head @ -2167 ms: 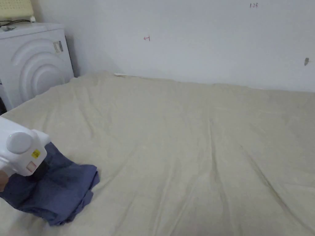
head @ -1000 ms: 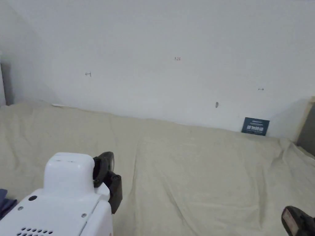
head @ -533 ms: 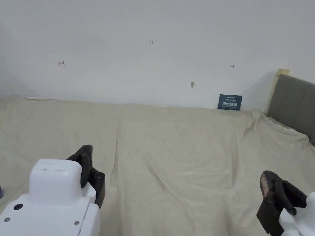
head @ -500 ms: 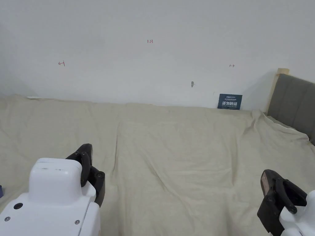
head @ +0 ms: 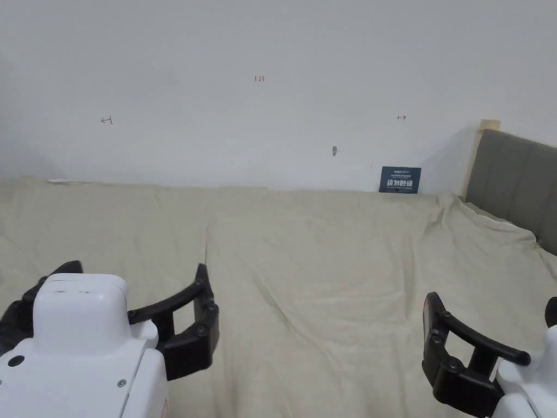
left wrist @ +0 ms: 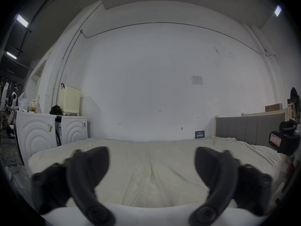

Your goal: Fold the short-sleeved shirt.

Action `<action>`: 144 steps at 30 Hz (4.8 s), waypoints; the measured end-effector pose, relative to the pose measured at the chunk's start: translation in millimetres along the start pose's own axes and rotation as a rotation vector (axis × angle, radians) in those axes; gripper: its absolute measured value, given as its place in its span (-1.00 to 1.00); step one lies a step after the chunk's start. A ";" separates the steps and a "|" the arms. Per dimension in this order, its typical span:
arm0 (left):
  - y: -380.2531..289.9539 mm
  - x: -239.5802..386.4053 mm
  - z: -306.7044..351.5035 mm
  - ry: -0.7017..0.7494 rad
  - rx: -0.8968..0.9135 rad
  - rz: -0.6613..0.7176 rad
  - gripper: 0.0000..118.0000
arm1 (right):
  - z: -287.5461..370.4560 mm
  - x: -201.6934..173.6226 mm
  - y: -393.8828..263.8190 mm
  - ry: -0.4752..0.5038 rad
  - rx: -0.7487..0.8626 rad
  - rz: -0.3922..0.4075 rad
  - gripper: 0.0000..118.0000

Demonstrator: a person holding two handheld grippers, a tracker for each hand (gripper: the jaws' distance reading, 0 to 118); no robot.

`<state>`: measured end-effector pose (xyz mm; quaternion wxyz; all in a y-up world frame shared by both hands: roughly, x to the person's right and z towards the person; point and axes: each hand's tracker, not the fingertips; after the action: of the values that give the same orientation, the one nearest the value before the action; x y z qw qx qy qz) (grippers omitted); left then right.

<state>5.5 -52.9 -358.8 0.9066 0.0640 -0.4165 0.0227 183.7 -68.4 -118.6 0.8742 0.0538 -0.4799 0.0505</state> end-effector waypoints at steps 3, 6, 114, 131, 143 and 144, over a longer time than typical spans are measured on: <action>4.0 -0.4 2.0 0.017 -0.006 -0.007 1.00 | 0.1 -0.4 -0.5 -0.044 -0.029 0.008 0.81; 6.1 -4.5 2.8 0.010 -0.023 -0.014 1.00 | 3.4 1.7 -1.8 -0.064 -0.031 -0.014 0.81; -1.9 26.0 3.3 0.029 -0.287 -0.033 1.00 | 6.9 -26.8 -4.9 0.013 -0.107 0.016 0.81; 4.7 28.0 0.1 -0.053 -0.418 -0.015 1.00 | 6.9 -23.4 -7.1 0.001 -0.117 0.010 0.81; 0.2 31.8 2.1 0.015 -0.366 -0.010 1.00 | 7.5 -24.2 -7.7 0.003 -0.124 0.012 0.81; 0.4 31.3 1.9 0.012 -0.371 -0.009 1.00 | 7.3 -24.1 -7.7 0.002 -0.124 0.011 0.81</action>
<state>24.4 -53.1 -333.8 0.9053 -0.1025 -0.4080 -0.0584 165.8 -78.0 -135.4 0.8760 -0.0032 -0.4815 0.0253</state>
